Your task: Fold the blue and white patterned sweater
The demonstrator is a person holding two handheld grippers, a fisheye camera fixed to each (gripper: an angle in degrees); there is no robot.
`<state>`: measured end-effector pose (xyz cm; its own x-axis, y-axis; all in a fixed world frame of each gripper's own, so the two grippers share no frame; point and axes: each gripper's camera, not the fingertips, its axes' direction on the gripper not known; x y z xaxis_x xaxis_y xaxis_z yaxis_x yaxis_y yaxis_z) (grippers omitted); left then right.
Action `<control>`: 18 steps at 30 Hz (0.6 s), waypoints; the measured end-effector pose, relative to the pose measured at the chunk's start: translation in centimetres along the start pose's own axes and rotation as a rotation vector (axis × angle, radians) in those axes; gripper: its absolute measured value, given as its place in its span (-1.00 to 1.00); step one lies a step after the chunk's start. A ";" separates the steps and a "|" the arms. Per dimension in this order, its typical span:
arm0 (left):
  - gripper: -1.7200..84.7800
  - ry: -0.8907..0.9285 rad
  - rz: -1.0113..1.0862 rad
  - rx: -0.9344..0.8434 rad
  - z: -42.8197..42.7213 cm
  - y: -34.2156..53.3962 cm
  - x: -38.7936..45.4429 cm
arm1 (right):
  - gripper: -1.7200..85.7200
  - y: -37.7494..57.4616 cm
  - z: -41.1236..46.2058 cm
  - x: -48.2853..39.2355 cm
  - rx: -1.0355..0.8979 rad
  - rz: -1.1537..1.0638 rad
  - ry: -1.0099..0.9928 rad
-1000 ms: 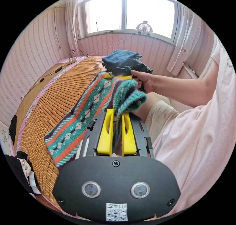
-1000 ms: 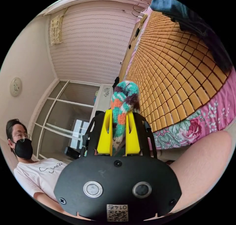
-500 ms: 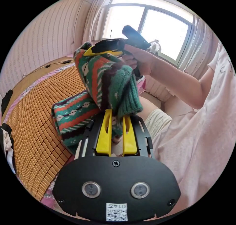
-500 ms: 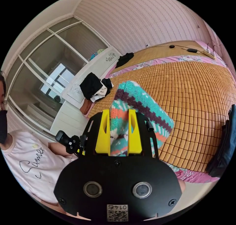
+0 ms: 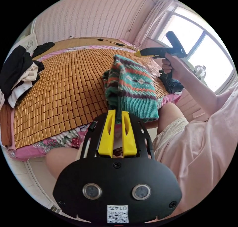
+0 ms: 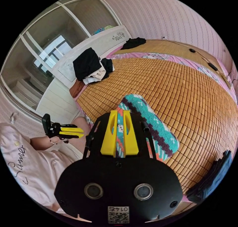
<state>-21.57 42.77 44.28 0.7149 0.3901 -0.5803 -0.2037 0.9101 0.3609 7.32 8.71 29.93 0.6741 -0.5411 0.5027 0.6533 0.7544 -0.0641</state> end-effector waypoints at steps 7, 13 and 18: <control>-0.98 0.088 0.105 0.056 3.4 -5.9 3.5 | -0.97 -6.7 7.1 -2.1 -0.168 -0.099 0.108; -0.98 -0.168 0.122 -0.174 9.0 -7.9 3.2 | -0.97 -12.0 16.2 -2.2 -0.466 -0.151 0.132; -0.98 -0.126 0.104 -0.187 9.8 -8.6 2.2 | -0.97 -12.2 21.1 -2.7 -0.561 -0.250 0.189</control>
<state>-11.67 34.46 47.02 0.7591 0.4735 -0.4466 -0.3928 0.8804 0.2657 -9.76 8.79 47.56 0.4940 -0.7702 0.4035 0.8450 0.3158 -0.4317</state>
